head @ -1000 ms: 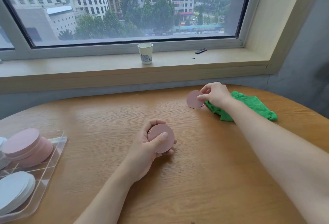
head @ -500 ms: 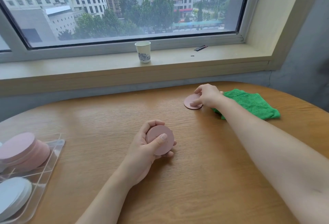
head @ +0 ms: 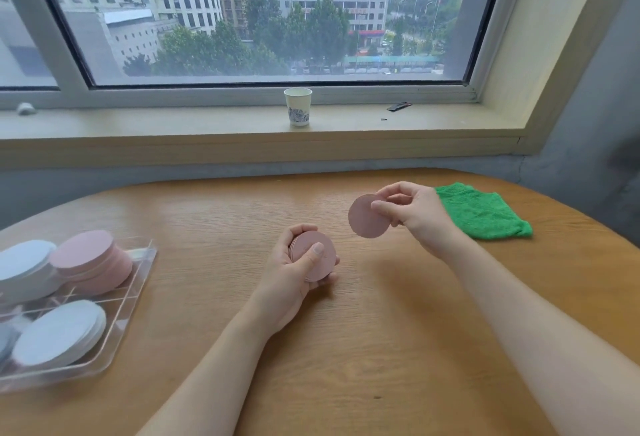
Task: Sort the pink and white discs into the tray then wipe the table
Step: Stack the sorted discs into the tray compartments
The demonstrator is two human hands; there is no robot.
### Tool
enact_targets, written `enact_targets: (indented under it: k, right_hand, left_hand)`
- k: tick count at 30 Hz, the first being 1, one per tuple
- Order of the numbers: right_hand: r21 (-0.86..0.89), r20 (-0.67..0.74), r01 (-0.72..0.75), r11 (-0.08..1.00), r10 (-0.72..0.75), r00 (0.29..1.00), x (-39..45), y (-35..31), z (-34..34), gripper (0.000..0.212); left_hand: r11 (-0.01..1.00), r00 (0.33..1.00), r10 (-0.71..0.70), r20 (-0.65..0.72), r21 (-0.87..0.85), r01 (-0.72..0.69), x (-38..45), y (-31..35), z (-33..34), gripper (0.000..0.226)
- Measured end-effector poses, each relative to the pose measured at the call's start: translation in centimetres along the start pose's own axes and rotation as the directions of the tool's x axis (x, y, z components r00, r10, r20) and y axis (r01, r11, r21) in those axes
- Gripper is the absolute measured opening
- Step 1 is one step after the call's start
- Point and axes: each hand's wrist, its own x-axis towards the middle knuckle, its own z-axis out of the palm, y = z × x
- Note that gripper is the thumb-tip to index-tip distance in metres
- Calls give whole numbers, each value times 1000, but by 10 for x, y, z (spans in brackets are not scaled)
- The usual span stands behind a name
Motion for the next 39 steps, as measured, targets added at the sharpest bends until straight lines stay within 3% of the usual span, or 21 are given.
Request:
enact_targets:
  k: [4,9,17,22,25,30,34,39]
  right_hand:
    - [158,108,-51,986,34,994,-47,-9,24,17]
    - [181,173,-28,983,-4,985,-91,-14,68,19]
    - [5,88,158,987,-158,984,-144,-38,134,15]
    - [-28,194,202,979,-193,962,-167,-61,161,12]
    - [-87,318,249,965,-211,925,-180,-78,177,24]
    - [-62,432,131,989,-91,897,-188,-110,217,32]
    - [108,612,-99,989,12,790,-189,-130,250,23]
    - [183,692,-213,960,28,722,-188,-134,291,40]
  left_hand:
    - [1000,1000,17,-19,-7,-17,-13,5,-2,33]
    - [999,999,-17,31,43,15,-49,13,-4,55]
    - [999,1000,-13,25,-39,14,-114,30,-37,50]
    - [999,999,26,19,-44,-25,-151,46,-70,56]
    - [996,998,44,-51,-76,-48,-173,64,-87,69]
    - [996,984,83,-156,-25,-87,-209,89,-116,83]
    - [991,970,130,-205,39,-124,-234,107,-143,78]
    - [990,969,138,-207,47,-131,-252,131,-174,71]
